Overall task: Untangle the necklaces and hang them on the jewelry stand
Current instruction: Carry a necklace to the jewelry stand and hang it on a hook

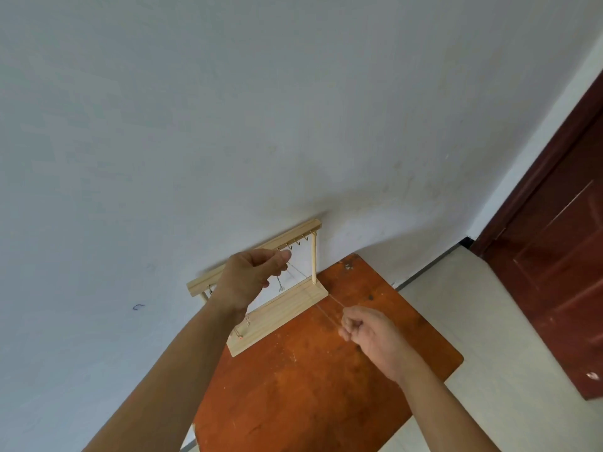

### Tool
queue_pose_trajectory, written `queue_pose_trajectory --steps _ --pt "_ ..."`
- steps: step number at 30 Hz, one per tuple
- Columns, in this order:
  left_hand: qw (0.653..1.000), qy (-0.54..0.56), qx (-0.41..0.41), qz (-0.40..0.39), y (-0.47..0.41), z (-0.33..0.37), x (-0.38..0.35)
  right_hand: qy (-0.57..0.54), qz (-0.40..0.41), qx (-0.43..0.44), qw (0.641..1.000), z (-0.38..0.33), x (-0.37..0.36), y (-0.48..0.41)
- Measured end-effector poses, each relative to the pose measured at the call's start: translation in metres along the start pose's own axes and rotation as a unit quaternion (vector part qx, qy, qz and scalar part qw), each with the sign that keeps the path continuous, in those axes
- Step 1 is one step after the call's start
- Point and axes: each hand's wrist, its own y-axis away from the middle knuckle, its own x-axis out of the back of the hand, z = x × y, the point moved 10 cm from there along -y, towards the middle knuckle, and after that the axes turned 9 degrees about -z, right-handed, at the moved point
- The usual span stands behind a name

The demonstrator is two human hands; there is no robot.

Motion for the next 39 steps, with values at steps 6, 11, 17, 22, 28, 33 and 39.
queue_pose_trajectory --steps 6,11,17,22,28,33,39 --pt "0.995 -0.095 0.012 -0.036 -0.031 0.004 -0.002 -0.196 0.061 0.042 0.978 -0.019 0.028 -0.01" --pt "0.972 -0.223 -0.024 -0.073 -0.057 0.018 -0.003 -0.246 0.153 0.041 0.956 -0.016 0.056 -0.023" --pt "0.938 -0.339 -0.069 -0.022 -0.088 0.025 0.002 -0.194 0.161 -0.011 0.968 0.012 0.048 -0.045" --pt "0.908 -0.413 -0.071 -0.018 -0.101 0.021 -0.006 -0.193 0.171 -0.054 0.965 0.048 0.042 -0.064" --pt "0.863 -0.5 -0.072 0.011 -0.106 0.014 -0.008 -0.182 0.166 -0.094 0.965 0.074 0.029 -0.082" --pt "0.846 -0.525 -0.094 0.014 -0.104 0.01 -0.014 -0.113 0.16 -0.141 0.97 0.091 0.027 -0.096" --pt "0.853 -0.505 -0.132 0.015 -0.101 0.007 -0.015 -0.026 0.169 -0.146 0.974 0.092 0.033 -0.11"
